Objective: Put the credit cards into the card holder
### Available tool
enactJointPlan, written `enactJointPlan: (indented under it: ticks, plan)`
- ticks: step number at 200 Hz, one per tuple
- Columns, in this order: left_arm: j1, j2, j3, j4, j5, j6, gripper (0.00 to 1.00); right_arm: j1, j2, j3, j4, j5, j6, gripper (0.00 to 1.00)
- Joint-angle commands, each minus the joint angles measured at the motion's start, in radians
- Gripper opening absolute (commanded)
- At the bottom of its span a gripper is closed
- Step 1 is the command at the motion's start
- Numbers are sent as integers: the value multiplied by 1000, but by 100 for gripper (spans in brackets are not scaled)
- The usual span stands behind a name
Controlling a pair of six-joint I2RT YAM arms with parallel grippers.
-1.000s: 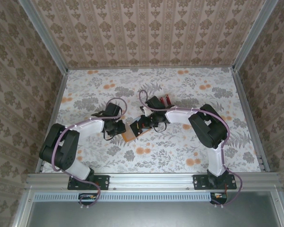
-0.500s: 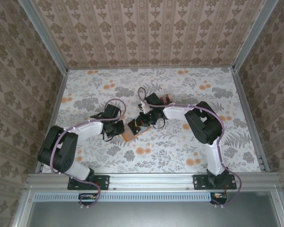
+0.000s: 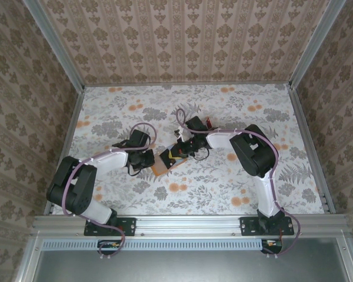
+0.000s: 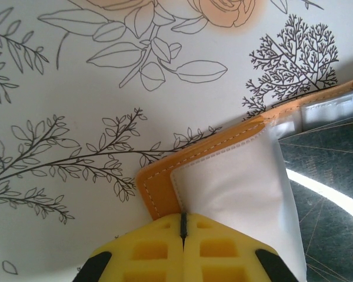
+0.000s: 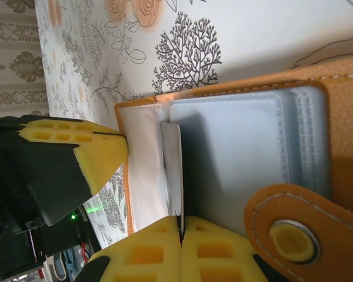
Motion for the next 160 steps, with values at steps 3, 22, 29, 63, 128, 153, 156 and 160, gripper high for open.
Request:
enactJointPlan:
  ticks: [3,22,29,63,128,153,156,160]
  plan:
    - [-7,25,-34,-68,-25,-7,5,8,20,-36,-10,-52,17,2]
    - [-7,21,-32,-73,-25,-4,5,3,23,-47,31,-82,38,2]
    - [-8,20,-34,-75,-27,-3,5,2,25,-54,58,-100,53,2]
    - [-7,11,-34,-85,-33,0,5,-4,16,-64,126,-158,95,1]
    - [-5,2,-23,-100,-50,22,5,-17,12,-63,78,-175,56,0]
    - [-4,5,-25,-98,-51,27,5,-18,18,-60,56,-189,26,0]
    - [-4,6,-24,-98,-50,26,5,-18,19,-60,52,-192,23,0]
    - [-4,6,-23,-98,-51,27,5,-17,21,-59,48,-193,17,0]
